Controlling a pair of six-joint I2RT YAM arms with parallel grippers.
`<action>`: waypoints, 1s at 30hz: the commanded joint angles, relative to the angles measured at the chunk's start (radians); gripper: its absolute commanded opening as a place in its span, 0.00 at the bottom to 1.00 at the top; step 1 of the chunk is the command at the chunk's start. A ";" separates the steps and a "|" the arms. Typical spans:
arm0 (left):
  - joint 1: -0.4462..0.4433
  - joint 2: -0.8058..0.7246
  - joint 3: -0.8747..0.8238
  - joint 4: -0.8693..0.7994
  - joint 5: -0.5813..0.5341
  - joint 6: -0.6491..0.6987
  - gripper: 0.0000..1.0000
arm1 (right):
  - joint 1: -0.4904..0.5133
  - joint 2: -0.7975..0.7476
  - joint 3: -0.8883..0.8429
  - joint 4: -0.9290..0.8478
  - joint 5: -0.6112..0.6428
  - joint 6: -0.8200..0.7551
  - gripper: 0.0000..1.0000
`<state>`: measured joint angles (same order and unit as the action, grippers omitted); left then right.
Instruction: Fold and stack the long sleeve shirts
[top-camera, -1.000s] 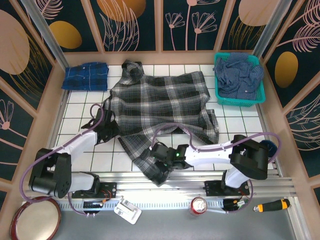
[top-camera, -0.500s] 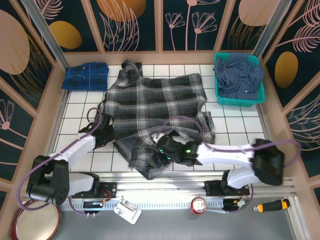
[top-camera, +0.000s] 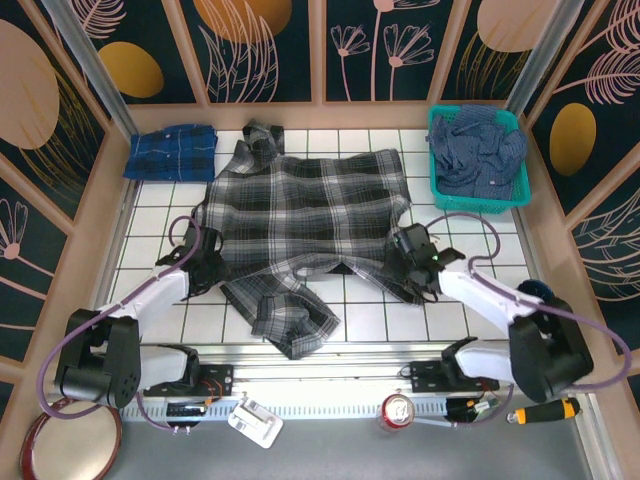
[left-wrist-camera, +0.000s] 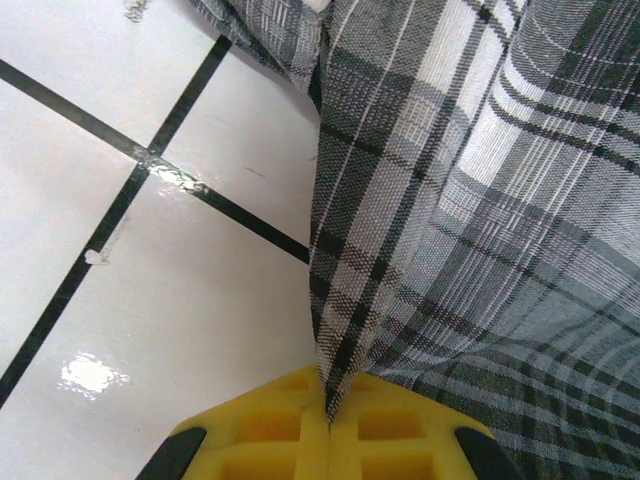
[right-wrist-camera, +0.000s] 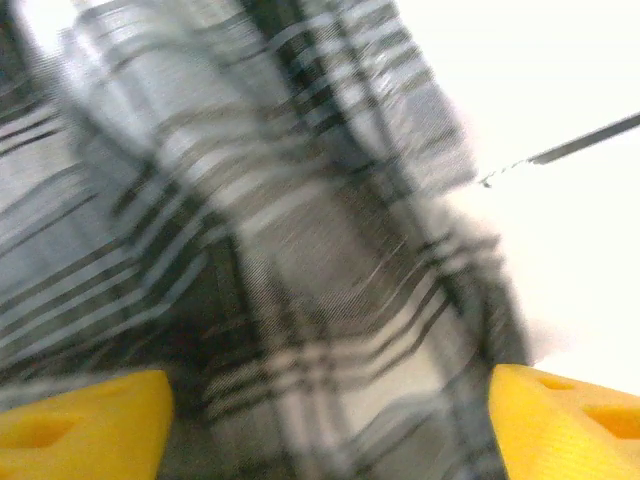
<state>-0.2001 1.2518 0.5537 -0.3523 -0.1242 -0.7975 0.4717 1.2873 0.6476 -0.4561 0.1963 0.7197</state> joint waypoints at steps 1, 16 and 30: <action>0.017 -0.006 -0.027 0.002 -0.015 -0.002 0.00 | -0.030 0.119 0.082 0.008 0.069 -0.085 0.70; 0.057 -0.038 -0.050 0.022 -0.018 0.008 0.00 | -0.349 0.153 0.125 0.196 -0.003 -0.373 0.14; 0.053 -0.197 -0.098 -0.019 0.101 -0.052 0.90 | -0.128 -0.302 -0.155 -0.026 -0.142 0.031 0.71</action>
<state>-0.1486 1.1042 0.4824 -0.3489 -0.0769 -0.8139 0.2604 1.0050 0.5468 -0.4213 0.0921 0.6113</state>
